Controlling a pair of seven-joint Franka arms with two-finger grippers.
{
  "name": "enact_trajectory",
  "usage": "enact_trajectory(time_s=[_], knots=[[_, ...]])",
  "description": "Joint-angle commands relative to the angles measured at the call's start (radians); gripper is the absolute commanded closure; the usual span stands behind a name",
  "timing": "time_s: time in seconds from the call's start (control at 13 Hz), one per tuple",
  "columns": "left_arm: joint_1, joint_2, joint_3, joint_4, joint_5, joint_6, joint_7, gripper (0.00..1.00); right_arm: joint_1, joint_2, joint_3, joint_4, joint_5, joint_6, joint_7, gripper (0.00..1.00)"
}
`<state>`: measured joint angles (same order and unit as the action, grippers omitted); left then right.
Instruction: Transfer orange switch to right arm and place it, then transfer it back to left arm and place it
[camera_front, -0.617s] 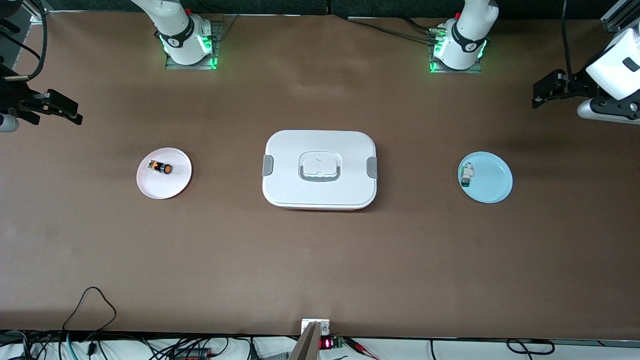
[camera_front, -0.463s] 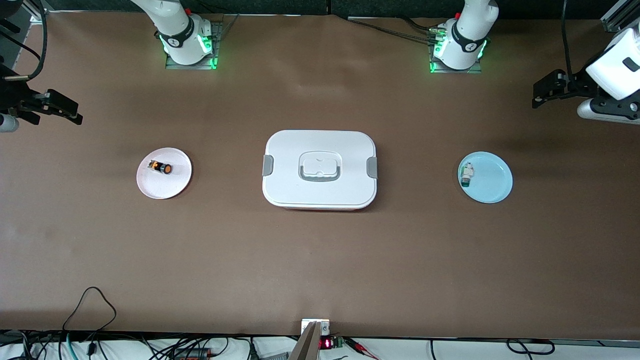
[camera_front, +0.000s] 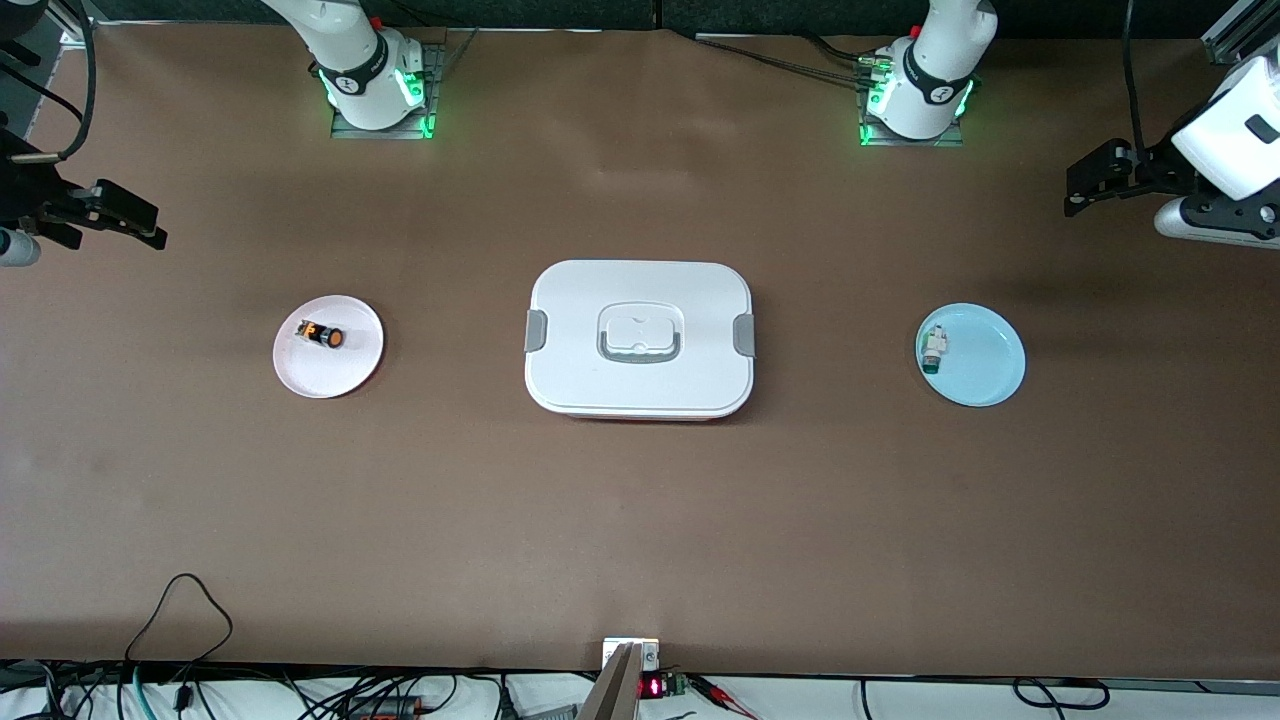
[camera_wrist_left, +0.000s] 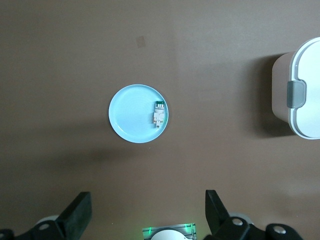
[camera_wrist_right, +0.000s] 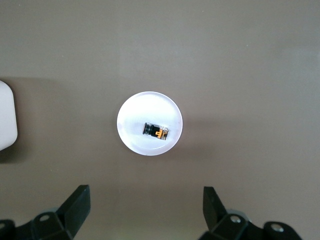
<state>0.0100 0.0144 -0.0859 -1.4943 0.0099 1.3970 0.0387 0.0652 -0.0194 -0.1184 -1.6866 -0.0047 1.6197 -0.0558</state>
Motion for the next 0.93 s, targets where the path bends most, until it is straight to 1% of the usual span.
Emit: enact_trajectory(time_s=[0.0, 0.15, 0.46, 0.62, 0.85], knots=[[0.002, -0.008, -0.005, 0.003, 0.018, -0.012, -0.005, 0.0, -0.007, 0.035, 0.003, 0.018, 0.005, -0.003, 0.001, 0.0], [0.002, -0.008, -0.005, 0.003, 0.018, -0.012, -0.005, 0.0, -0.005, 0.059, 0.003, 0.024, 0.017, -0.001, -0.001, 0.0], [0.002, -0.008, -0.005, 0.003, 0.018, -0.012, -0.005, 0.0, 0.007, 0.099, 0.005, 0.024, 0.005, 0.002, -0.004, 0.0], [0.002, -0.007, -0.005, 0.005, 0.018, -0.012, -0.005, 0.0, 0.048, 0.119, 0.005, 0.025, -0.02, 0.047, 0.011, 0.0], [0.002, -0.007, -0.005, 0.005, 0.018, -0.012, -0.005, 0.0, 0.051, 0.159, 0.005, 0.025, -0.012, 0.069, 0.013, 0.0]])
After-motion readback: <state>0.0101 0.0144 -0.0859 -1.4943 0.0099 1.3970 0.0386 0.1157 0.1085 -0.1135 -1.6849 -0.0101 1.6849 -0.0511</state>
